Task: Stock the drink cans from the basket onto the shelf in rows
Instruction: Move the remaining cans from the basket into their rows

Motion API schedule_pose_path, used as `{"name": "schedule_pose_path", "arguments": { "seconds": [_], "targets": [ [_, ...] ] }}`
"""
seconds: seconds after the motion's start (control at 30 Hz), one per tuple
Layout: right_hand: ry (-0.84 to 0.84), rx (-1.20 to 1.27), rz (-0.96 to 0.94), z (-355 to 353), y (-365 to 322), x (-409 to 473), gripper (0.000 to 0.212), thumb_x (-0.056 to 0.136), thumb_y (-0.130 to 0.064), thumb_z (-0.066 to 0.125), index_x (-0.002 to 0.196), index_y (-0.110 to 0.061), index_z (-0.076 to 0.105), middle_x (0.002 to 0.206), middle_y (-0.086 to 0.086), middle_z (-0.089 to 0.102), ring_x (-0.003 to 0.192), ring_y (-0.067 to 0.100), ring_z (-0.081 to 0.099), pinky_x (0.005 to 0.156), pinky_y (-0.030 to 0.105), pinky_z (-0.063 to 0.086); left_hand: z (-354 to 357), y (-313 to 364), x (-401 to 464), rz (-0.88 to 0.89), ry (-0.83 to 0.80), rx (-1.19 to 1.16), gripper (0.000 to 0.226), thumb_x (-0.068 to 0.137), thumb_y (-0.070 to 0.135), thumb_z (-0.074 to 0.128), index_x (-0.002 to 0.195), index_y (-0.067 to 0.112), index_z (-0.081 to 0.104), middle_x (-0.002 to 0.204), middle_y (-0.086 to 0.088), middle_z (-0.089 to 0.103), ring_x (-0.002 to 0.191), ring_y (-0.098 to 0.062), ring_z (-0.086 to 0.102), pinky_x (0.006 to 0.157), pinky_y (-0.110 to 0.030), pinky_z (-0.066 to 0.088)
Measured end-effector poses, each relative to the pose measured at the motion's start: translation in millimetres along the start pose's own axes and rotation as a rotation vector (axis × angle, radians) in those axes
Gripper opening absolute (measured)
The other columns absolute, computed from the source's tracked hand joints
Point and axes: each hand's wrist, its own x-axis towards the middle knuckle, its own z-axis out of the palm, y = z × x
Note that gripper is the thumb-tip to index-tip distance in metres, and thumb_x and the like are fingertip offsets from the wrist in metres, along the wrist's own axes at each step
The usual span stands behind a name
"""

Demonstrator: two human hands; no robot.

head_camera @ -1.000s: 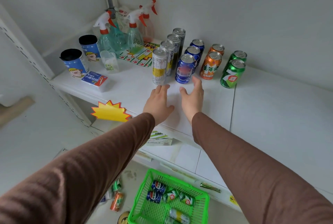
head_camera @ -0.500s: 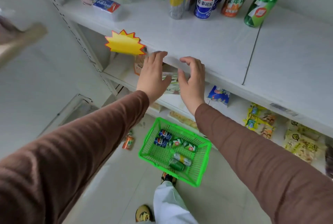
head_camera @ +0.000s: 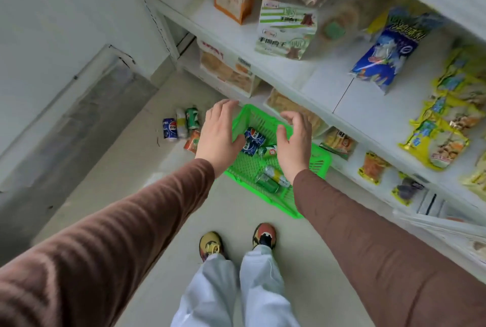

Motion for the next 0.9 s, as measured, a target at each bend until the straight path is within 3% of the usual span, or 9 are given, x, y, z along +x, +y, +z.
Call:
{"name": "schedule_pose_path", "arguments": {
  "seconds": [0.13, 0.3, 0.57, 0.77, 0.9],
  "targets": [
    [-0.091, -0.031, 0.089, 49, 70, -7, 0.025, 0.092, -0.011, 0.055, 0.115, -0.023, 0.057, 0.112, -0.015, 0.048, 0.113, 0.023, 0.05, 0.092, 0.05, 0.048, 70, -51, -18, -0.128, -0.09, 0.03, 0.067, 0.077, 0.015, 0.069, 0.137, 0.01, 0.042, 0.135, -0.009, 0.045, 0.12, -0.028, 0.042, 0.104, -0.037, 0.036],
    [-0.222, -0.091, 0.088, 112, 153, -8, 0.028, 0.093, -0.007, 0.057, 0.12, -0.015, 0.058, 0.123, 0.003, 0.057, 0.117, 0.024, 0.051, 0.098, 0.044, 0.044, 155, -104, -23, -0.196, -0.189, 0.045, 0.069, 0.079, 0.015, 0.069, 0.14, 0.01, 0.039, 0.134, -0.009, 0.046, 0.121, -0.028, 0.043, 0.104, -0.041, 0.039],
    [-0.449, -0.239, 0.092, 216, 264, 3, 0.038, 0.098, -0.007, 0.056, 0.136, -0.013, 0.052, 0.138, 0.008, 0.052, 0.131, 0.027, 0.047, 0.104, 0.039, 0.04, 269, -176, -7, -0.306, -0.395, 0.136, 0.074, 0.081, 0.025, 0.069, 0.145, 0.014, 0.033, 0.14, -0.01, 0.043, 0.132, -0.033, 0.039, 0.107, -0.049, 0.038],
    [-0.619, -0.405, 0.09, 293, 325, 26, 0.048, 0.097, 0.0, 0.05, 0.144, -0.008, 0.046, 0.145, 0.013, 0.046, 0.135, 0.031, 0.043, 0.111, 0.041, 0.037, 327, -222, 9, -0.314, -0.457, 0.194, 0.077, 0.083, 0.026, 0.067, 0.148, 0.011, 0.029, 0.144, -0.013, 0.04, 0.133, -0.031, 0.037, 0.112, -0.041, 0.034],
    [-0.674, -0.541, 0.126, 335, 358, 34, 0.048, 0.095, 0.001, 0.056, 0.141, -0.007, 0.046, 0.139, 0.015, 0.05, 0.127, 0.033, 0.047, 0.107, 0.043, 0.042, 349, -246, 17, -0.318, -0.471, 0.183, 0.075, 0.083, 0.025, 0.067, 0.147, 0.01, 0.03, 0.142, -0.012, 0.041, 0.131, -0.029, 0.039, 0.11, -0.04, 0.035]
  ]
}}
